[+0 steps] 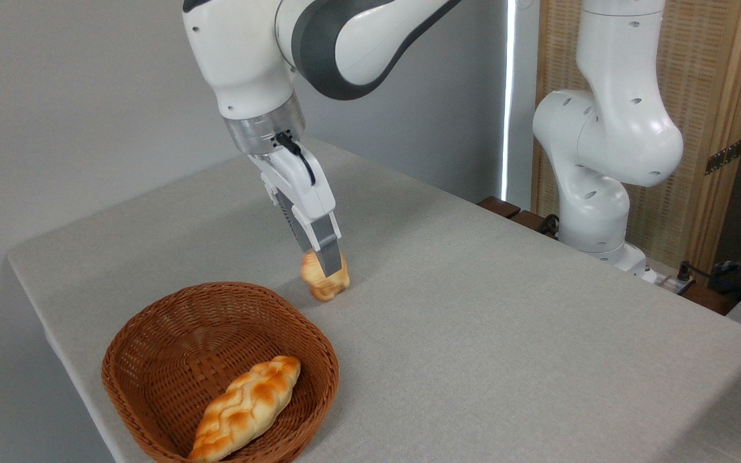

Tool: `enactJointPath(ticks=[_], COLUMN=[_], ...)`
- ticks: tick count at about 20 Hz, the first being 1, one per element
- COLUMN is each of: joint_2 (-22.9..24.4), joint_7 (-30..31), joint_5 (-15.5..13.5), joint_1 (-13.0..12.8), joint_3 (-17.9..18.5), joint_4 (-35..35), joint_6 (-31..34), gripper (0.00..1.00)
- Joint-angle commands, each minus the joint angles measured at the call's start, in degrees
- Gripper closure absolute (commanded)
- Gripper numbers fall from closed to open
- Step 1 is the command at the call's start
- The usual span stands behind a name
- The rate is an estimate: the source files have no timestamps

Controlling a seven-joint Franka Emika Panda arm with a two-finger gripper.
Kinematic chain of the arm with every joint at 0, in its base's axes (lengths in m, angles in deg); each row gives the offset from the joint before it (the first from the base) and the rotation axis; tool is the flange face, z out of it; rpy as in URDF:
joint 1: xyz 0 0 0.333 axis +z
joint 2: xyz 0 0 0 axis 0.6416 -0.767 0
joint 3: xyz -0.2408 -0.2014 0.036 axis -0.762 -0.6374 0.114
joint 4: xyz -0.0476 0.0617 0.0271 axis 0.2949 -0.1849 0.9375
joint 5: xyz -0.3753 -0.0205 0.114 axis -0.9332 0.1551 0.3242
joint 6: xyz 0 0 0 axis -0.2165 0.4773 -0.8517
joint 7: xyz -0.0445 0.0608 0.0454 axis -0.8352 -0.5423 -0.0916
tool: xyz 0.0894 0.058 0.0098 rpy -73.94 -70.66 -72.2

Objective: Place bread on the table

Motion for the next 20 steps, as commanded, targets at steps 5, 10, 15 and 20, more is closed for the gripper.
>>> enactJointPath(ticks=[5, 10, 15, 20], joint_2=[-0.46, 0.68, 1.38, 0.77], joint_7=[-1.04, -0.95, -0.95, -0.33], joint_5=[-0.68, -0.68, -0.77, -0.68], joint_1=[-0.27, 0.09, 0.09, 0.17], joint_3=[1.04, 3.94, 7.02, 7.02], joint_4=[0.60, 1.22, 3.42, 5.09], joint_6=[-4.85, -11.71, -11.98, -12.07], gripper=[0.00, 0.00, 0.00, 0.00])
